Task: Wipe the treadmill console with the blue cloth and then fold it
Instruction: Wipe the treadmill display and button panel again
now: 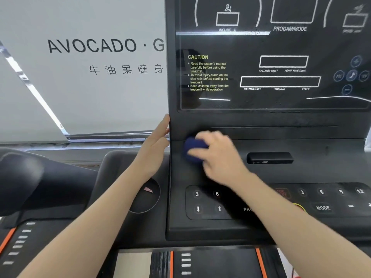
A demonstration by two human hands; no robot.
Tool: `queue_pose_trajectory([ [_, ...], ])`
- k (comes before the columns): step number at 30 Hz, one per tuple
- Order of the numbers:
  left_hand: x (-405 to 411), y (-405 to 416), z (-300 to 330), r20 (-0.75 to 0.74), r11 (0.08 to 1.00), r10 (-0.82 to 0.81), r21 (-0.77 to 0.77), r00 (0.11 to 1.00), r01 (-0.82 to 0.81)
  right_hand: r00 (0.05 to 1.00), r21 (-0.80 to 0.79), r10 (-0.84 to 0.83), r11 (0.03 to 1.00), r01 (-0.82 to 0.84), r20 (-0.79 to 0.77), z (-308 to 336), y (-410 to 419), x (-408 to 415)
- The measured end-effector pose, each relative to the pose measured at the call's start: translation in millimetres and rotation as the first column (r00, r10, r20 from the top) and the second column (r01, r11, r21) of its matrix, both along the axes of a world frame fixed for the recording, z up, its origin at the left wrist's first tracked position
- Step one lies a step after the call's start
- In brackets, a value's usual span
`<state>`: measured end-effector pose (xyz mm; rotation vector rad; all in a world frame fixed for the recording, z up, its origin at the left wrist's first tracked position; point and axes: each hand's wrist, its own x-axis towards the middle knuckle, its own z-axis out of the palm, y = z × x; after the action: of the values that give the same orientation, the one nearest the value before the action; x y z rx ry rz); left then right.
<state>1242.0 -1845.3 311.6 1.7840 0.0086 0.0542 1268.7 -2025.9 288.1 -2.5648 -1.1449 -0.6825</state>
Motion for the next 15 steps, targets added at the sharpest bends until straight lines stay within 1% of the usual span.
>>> queue_pose_trajectory([
  [2, 0, 0, 0, -0.011, 1.000, -0.016, 0.000, 1.000, 0.016, 0.994, 0.090, -0.092, 0.992, 0.086, 0.062, 7, -6, 15],
  [5, 1, -1, -2, -0.020, 1.000, -0.026, 0.006, 0.999, 0.026, 0.980, 0.156, -0.191, 0.971, 0.181, 0.050, -4, -1, 7],
  [7, 1, -4, -3, -0.016, 1.000, -0.013, 0.009, 1.000, 0.013, 0.981, 0.136, -0.192, 0.972, 0.192, -0.009, -19, 5, -9],
  [10, -1, -14, -7, -0.001, 0.995, 0.027, 0.100, 1.000, -0.027, 0.993, 0.004, -0.107, 0.994, 0.108, -0.049, -27, 5, -23],
  [12, -2, -21, -7, 0.022, 0.992, 0.039, 0.122, 0.999, -0.041, 0.996, -0.044, -0.091, 0.995, 0.090, 0.000, -22, 1, -17],
  [13, -2, -24, -7, 0.032, 0.992, 0.046, 0.117, 0.998, -0.049, 0.992, -0.043, -0.115, 0.992, 0.117, 0.044, -18, -2, -12],
  [15, -2, -25, -9, 0.048, 0.990, 0.066, 0.126, 0.997, -0.071, 0.967, 0.011, -0.221, 0.975, 0.221, 0.127, -8, -13, -1],
])
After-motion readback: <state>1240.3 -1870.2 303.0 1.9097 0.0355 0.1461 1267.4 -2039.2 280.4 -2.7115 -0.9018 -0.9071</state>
